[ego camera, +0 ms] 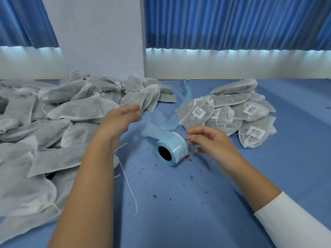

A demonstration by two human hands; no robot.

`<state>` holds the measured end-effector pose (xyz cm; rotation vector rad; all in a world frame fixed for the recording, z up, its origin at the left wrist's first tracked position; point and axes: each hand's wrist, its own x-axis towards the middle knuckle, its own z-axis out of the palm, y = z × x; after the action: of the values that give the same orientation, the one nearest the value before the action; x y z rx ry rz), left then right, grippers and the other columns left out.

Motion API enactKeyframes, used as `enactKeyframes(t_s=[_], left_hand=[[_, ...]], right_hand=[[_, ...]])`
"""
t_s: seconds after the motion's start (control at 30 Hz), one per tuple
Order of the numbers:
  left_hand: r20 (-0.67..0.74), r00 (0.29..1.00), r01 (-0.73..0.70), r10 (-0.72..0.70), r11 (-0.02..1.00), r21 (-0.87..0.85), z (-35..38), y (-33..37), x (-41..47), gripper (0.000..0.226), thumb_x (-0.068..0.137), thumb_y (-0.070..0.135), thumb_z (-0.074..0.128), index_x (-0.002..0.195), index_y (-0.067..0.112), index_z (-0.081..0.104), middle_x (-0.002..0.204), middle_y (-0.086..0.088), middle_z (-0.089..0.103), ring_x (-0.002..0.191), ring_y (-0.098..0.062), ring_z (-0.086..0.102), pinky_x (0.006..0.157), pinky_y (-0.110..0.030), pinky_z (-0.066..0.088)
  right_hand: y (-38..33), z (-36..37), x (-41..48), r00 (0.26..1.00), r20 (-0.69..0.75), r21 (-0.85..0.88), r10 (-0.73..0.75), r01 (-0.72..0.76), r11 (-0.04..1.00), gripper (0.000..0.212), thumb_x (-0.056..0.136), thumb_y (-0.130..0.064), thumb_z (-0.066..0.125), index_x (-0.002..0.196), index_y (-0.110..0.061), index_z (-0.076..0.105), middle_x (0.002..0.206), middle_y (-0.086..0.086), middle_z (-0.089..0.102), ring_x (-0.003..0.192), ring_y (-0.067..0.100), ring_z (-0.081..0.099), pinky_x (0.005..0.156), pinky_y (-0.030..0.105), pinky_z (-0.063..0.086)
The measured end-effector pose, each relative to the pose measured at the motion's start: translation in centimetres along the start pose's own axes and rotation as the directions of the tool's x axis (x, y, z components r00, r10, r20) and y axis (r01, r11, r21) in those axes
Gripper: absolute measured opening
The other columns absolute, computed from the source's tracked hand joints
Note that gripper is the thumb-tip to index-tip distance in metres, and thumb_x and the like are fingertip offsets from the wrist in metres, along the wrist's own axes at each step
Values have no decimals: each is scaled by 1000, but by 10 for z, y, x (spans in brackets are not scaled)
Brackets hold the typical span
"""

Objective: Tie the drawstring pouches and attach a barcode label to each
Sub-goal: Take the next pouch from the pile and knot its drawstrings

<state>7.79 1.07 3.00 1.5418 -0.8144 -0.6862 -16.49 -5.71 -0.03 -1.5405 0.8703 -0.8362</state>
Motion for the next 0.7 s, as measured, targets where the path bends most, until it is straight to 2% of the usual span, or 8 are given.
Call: enactKeyframes(t_s=[0.07, 0.2, 0.27, 0.33, 0.4, 0.5, 0.6, 0.7], left_hand=[[102, 993, -70, 66, 997, 36, 4, 12, -12, 19, 93, 17, 63, 100, 28, 77, 103, 11, 75, 81, -4, 66, 68, -22, 37], [337, 935, -167, 112, 976, 140, 16, 26, -31, 20, 94, 22, 62, 93, 29, 80, 103, 14, 76, 69, 0, 60, 70, -24, 38], [416, 903, -204, 110, 960, 190, 23, 29, -36, 20, 94, 23, 62, 93, 32, 80, 101, 15, 75, 66, 2, 58, 70, -22, 40], [472, 874, -234, 111, 949, 211, 29, 30, -38, 21, 93, 23, 63, 93, 35, 80, 98, 12, 76, 64, 1, 56, 68, -20, 40], [519, 847, -258, 116, 943, 211, 35, 30, -41, 22, 93, 23, 64, 93, 39, 80, 89, 6, 76, 63, -1, 55, 66, -20, 40], [551, 825, -277, 124, 939, 202, 42, 29, -42, 22, 93, 24, 65, 94, 40, 79, 79, 6, 70, 63, -2, 56, 65, -21, 39], [555, 820, -283, 139, 942, 182, 46, 28, -43, 21, 93, 21, 65, 95, 35, 80, 84, 13, 74, 61, -2, 56, 61, -19, 38], [527, 831, -270, 176, 957, 107, 47, 28, -43, 19, 91, 14, 67, 99, 27, 79, 91, 10, 77, 56, -2, 54, 56, -10, 40]], right_hand=[[-1, 0, -2, 996, -30, -23, -88, 88, 996, 17, 91, -10, 63, 97, -24, 72, 93, -7, 75, 81, 5, 68, 65, 16, 51], [-5, 2, -8, 966, -20, 3, -256, 256, 967, 24, 90, -7, 66, 103, -26, 71, 100, -8, 73, 76, 7, 66, 62, 16, 48], [-5, 4, -10, 961, 0, 23, -275, 275, 961, 28, 88, -11, 69, 108, -31, 70, 95, -3, 74, 76, 9, 66, 60, 15, 47], [-5, 6, -11, 963, 6, 37, -269, 269, 962, 31, 86, -15, 73, 112, -32, 68, 98, -5, 74, 72, 11, 67, 57, 12, 45], [-5, 7, -10, 966, -2, 70, -258, 257, 964, 33, 85, -15, 75, 114, -28, 67, 105, -9, 72, 64, 11, 65, 52, 10, 42], [-7, 8, -10, 974, -9, 110, -225, 224, 968, 36, 83, -14, 77, 114, -26, 66, 102, -5, 73, 55, 13, 62, 47, 10, 40], [-8, 9, -10, 983, 10, 143, -181, 177, 974, 32, 85, -10, 74, 113, -23, 65, 85, -1, 74, 52, 11, 60, 45, 11, 39], [-10, 9, -11, 986, -4, 165, -166, 164, 973, 26, 89, -6, 67, 112, -18, 65, 85, 7, 75, 57, 9, 61, 44, 15, 39]])
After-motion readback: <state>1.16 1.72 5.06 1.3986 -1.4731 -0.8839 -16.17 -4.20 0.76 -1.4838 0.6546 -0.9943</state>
